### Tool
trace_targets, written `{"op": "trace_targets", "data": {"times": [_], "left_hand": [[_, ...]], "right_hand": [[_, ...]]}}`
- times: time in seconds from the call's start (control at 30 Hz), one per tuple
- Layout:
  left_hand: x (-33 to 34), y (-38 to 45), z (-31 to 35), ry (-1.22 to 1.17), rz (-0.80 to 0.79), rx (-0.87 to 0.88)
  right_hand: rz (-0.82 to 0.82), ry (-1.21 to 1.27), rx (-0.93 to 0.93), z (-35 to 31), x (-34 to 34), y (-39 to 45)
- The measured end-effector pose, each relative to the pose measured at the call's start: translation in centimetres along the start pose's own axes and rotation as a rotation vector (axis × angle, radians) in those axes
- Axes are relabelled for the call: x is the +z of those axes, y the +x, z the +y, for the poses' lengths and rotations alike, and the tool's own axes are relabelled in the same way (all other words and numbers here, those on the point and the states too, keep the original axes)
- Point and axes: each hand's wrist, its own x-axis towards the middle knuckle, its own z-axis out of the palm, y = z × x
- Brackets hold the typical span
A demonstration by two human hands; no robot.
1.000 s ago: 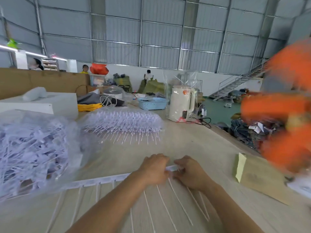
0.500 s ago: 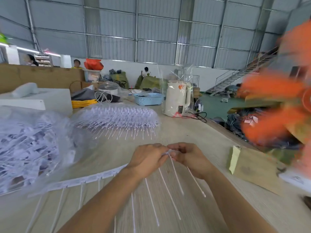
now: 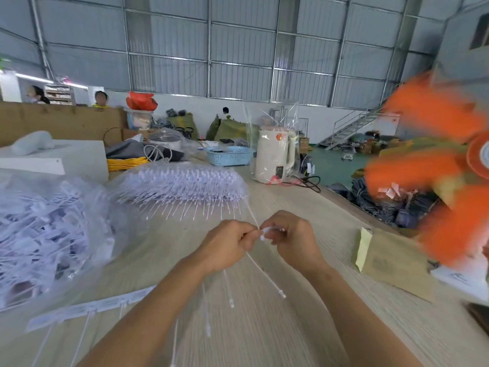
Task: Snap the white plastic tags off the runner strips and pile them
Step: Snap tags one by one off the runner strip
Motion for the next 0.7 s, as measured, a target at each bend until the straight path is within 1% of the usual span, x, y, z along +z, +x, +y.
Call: {"op": "trace_targets", "data": {"times": [0.03, 0.07, 0.1, 0.13, 0.2, 0.23, 0.3, 0.37, 0.43, 0.53, 0.6, 0.67, 0.7], "left_hand": [[0.0, 0.0, 0.1, -0.071, -0.01, 0.005], [0.0, 0.0, 0.1, -0.126, -0.028, 0.009], [-0.1, 0.0, 0.1, -0.16, -0.052, 0.012], [-0.2, 0.0, 0.0, -0.159, -0.067, 0.015], [-0.5, 0.0, -0.2, -0.103, -0.043, 0.022], [-0.6, 0.1, -0.3, -0.058, -0.021, 0.03], [-0.5, 0.1, -0.4, 0.047, -0.003, 0.064], [-0.5, -0.1, -0.5, 0.065, -0.03, 0.063], [-0.7, -0.2, -0.5, 0.02, -0.073, 0.047], [-0.9, -0.1, -0.6, -0.018, -0.082, -0.012], [-1.0, 0.0, -0.6, -0.04, -0.057, -0.066], [-1.0, 0.0, -0.5, -0.035, -0.041, -0.082], [-1.0, 0.0, -0.4, -0.036, -0.041, -0.08]], "right_hand": [[0.025, -0.018, 0.012, 0.2, -0.2, -0.1], [0.062, -0.024, 0.064, 0.4, -0.6, -0.1], [0.102, -0.005, 0.171, 0.8, -1.3, -0.1], [0.14, 0.057, 0.322, 1.1, -2.2, -0.1], [0.219, 0.294, 0.605, 1.7, -4.1, -0.1], [0.251, 0.44, 0.69, 1.6, -4.8, 0.0], [0.255, 0.733, 0.754, 0.6, -5.2, 0.6], [0.149, 0.922, 0.781, -0.3, -4.8, 0.9], [0.022, 0.999, 0.845, -0.8, -4.1, 1.0], [-0.083, 1.063, 0.949, -1.4, -2.9, 0.8], [-0.158, 0.96, 0.934, -1.7, -2.0, 0.6], [-0.26, 0.779, 0.896, -2.1, -1.0, 0.3], [-0.282, 0.742, 0.885, -2.4, -0.5, 0.1]]}}
